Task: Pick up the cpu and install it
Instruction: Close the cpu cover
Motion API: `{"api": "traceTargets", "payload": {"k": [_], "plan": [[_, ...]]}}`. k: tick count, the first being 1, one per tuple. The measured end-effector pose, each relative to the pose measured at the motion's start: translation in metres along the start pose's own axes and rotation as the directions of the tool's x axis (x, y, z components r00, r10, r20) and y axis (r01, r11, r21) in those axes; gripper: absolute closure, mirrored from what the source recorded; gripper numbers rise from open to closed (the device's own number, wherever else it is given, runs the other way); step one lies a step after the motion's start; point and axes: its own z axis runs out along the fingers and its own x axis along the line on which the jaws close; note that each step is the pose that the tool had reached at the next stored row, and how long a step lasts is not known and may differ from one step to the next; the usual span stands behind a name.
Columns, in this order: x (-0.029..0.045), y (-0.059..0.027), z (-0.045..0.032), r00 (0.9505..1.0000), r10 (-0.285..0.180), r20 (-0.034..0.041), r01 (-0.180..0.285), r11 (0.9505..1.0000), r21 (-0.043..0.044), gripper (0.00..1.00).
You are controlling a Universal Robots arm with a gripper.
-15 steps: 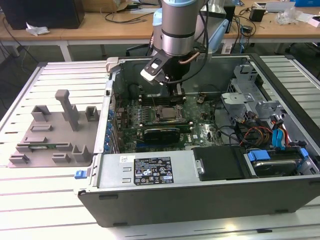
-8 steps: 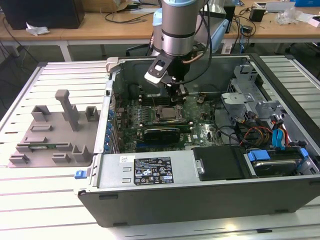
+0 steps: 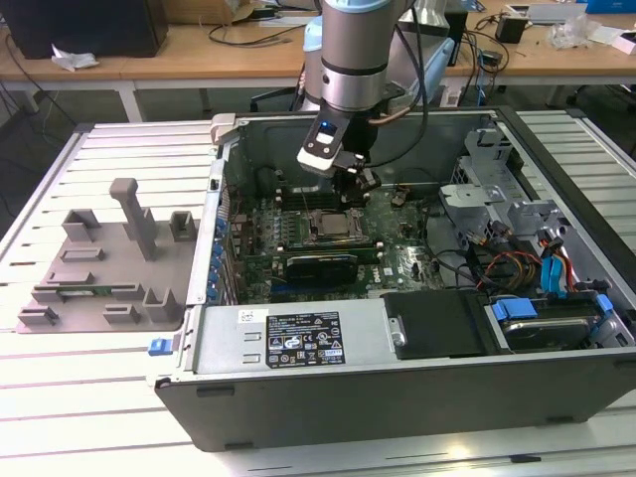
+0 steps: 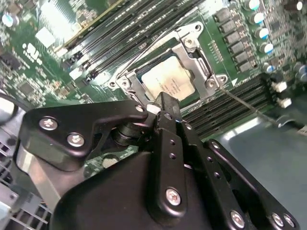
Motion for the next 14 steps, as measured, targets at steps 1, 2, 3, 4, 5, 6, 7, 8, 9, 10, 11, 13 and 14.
{"api": "traceTargets", "payload": {"k": [1, 2, 3, 4, 5, 6, 7, 8, 9, 10, 11, 13, 14], "plan": [[0.0000, 0.0000, 0.0000, 0.9996, -0.027, 0.0002, 0.027, 0.9996, 0.0003, 0.89], [0.0000, 0.0000, 0.0000, 0.9990, -0.045, 0.0004, 0.045, 0.9990, 0.0005, 0.89], [0.0000, 0.0000, 0.0000, 0.9974, -0.072, 0.0007, 0.072, 0.9974, 0.0008, 0.89], [0.0000, 0.0000, 0.0000, 0.9933, -0.115, 0.0010, 0.115, 0.9933, 0.0013, 0.89], [0.0000, 0.0000, 0.0000, 0.9910, -0.134, 0.0011, 0.134, 0.9910, 0.0016, 0.89], [0.0000, 0.0000, 0.0000, 0.9878, -0.156, 0.0013, 0.156, 0.9878, 0.0019, 0.89], [0.0000, 0.0000, 0.0000, 0.9846, -0.175, 0.0015, 0.175, 0.9846, 0.0021, 0.89], [0.0000, 0.0000, 0.0001, 0.9813, -0.192, 0.0016, 0.192, 0.9813, 0.0023, 0.89], [0.0000, 0.0000, 0.0001, 0.9750, -0.222, 0.0018, 0.222, 0.9750, 0.0027, 0.89], [0.0000, 0.0000, 0.0001, 0.9676, -0.252, 0.0020, 0.252, 0.9676, 0.0032, 0.89], [0.0000, 0.0000, 0.0001, 0.9629, -0.270, 0.0021, 0.270, 0.9629, 0.0034, 0.89], [0.0000, 0.0000, 0.0001, 0.9494, -0.314, 0.0023, 0.314, 0.9494, 0.0040, 0.89], [0.0000, 0.0000, 0.0001, 0.9432, -0.332, 0.0024, 0.332, 0.9432, 0.0043, 0.89]]}}
